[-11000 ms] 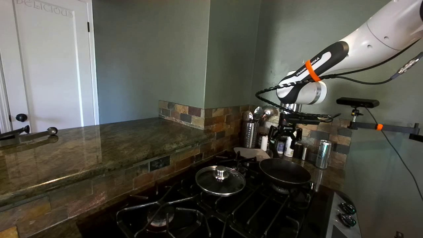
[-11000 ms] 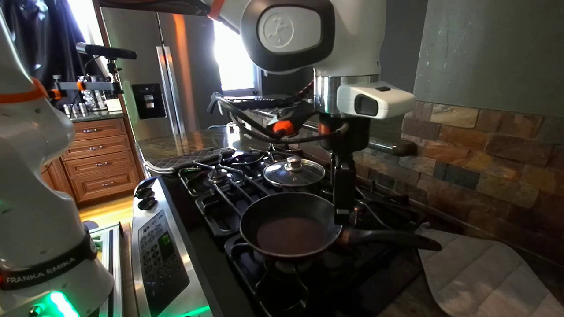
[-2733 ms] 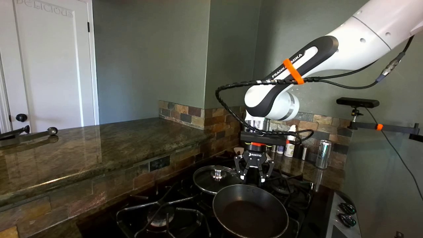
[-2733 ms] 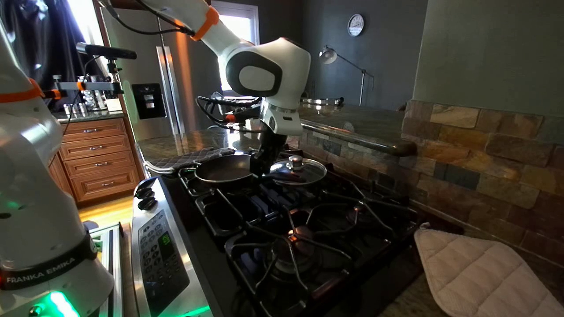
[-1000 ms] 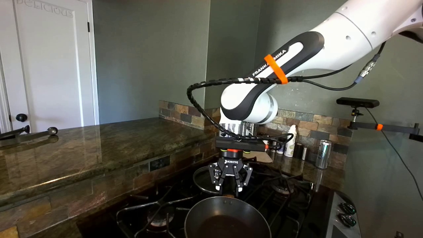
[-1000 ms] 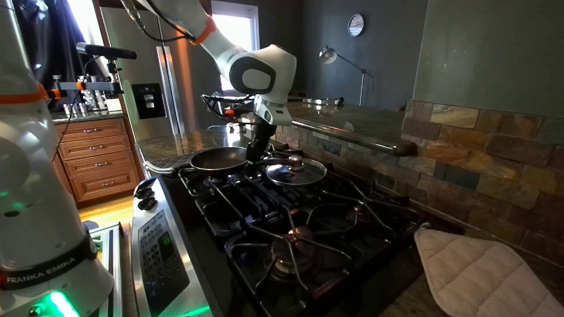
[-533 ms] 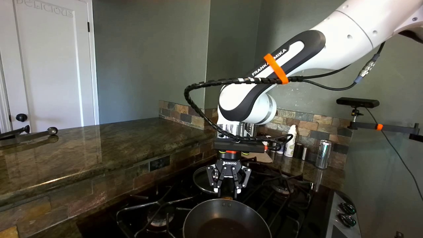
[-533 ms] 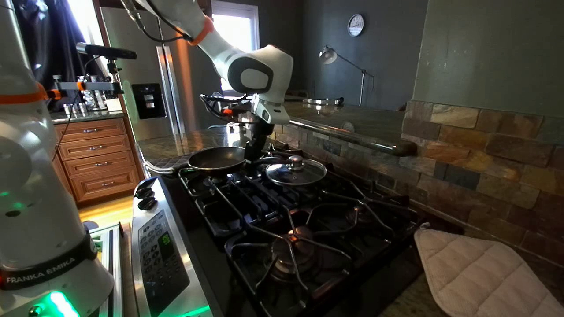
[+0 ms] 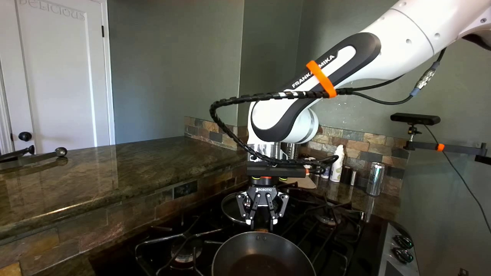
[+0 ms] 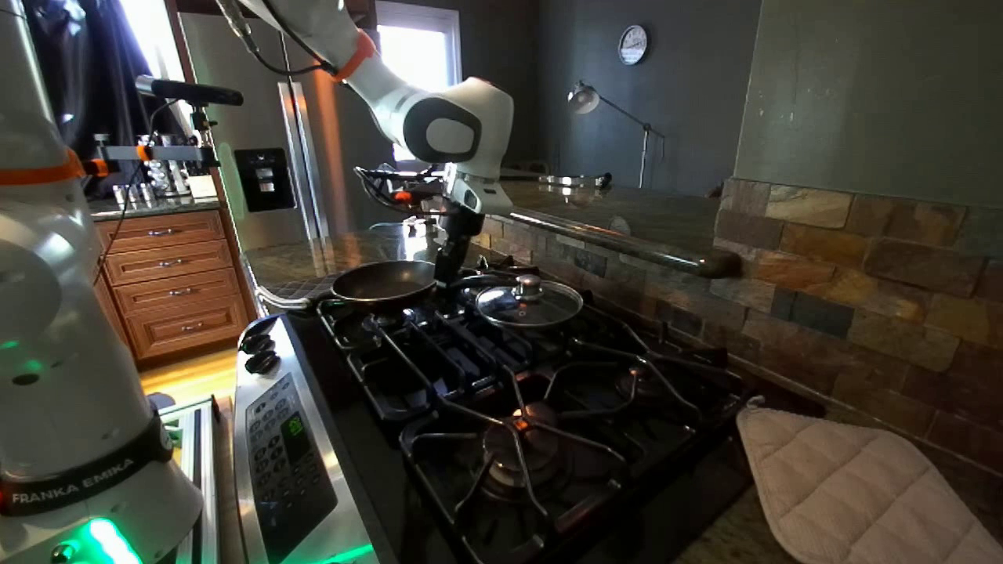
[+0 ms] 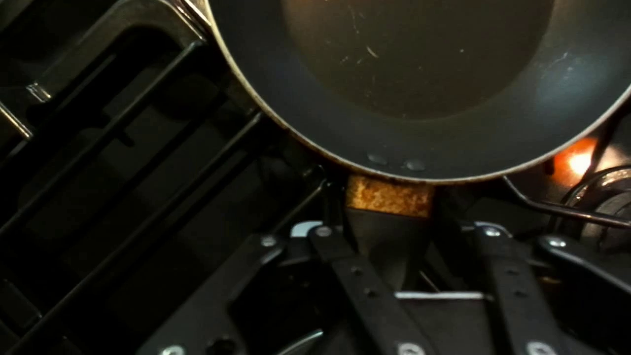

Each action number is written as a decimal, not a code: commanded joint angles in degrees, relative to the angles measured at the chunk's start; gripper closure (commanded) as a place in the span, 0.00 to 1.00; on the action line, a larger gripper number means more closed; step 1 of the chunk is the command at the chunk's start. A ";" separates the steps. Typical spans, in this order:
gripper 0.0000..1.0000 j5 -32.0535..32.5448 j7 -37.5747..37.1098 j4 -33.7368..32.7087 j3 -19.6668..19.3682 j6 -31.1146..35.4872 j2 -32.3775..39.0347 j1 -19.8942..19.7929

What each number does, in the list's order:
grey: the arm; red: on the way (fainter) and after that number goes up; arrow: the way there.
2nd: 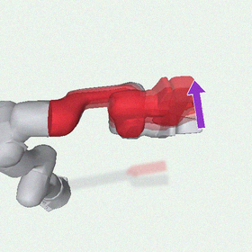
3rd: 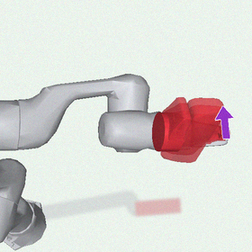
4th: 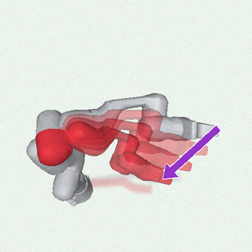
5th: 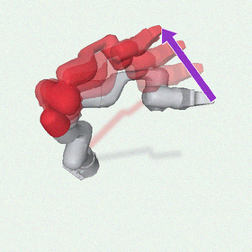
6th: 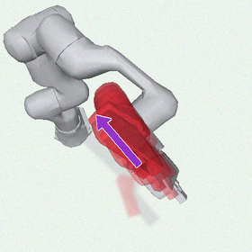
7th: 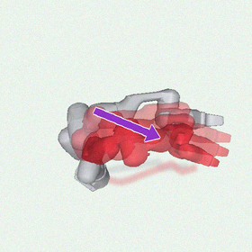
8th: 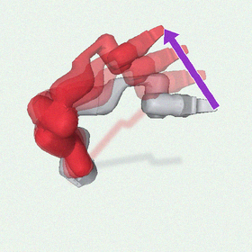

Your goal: Slide the pan to the bottom left stove plate and put the glass lid on the pan

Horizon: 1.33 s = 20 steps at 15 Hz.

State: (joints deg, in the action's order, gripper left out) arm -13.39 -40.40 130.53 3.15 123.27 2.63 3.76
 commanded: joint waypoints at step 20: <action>0.77 10.71 1.60 -6.51 2.39 -1.16 3.91 3.85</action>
State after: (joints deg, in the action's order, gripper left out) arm -4.93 -39.25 125.91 5.11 123.27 5.45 6.65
